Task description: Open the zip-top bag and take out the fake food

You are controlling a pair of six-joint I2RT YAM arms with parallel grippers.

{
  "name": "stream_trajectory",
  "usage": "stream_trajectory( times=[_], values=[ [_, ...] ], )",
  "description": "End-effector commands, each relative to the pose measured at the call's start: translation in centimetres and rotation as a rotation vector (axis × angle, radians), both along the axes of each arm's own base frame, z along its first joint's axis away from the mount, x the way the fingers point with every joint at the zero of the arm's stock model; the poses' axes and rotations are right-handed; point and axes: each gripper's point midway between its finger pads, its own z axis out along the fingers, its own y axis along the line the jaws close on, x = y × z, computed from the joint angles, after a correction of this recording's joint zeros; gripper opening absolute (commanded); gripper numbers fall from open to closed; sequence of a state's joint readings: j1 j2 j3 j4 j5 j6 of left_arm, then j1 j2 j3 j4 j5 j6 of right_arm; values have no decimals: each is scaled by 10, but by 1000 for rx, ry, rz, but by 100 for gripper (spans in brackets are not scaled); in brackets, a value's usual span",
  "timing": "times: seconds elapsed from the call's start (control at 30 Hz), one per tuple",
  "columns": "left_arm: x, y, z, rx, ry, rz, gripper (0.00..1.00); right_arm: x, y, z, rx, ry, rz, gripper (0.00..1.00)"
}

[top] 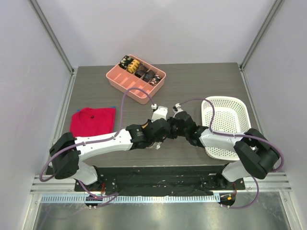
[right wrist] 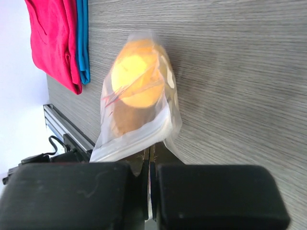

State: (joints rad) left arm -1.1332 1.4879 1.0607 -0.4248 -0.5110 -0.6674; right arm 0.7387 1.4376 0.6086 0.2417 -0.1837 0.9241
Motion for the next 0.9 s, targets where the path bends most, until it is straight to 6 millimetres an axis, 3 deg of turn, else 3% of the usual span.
stream_trajectory(
  times=[0.0, 0.47, 0.73, 0.87],
  values=[
    [3, -12, 35, -96, -49, 7, 0, 15, 15, 23, 13, -103, 8, 1],
    [6, -9, 52, -129, -82, 23, 0, 8, -8, -30, -225, -110, -31, 1],
    [3, -4, 52, -140, -81, 24, 0, 7, -7, -27, -229, -125, -20, 1],
    [1, -3, 48, -132, -71, 23, 0, 6, -4, -17, -194, -142, -15, 1]
  ],
)
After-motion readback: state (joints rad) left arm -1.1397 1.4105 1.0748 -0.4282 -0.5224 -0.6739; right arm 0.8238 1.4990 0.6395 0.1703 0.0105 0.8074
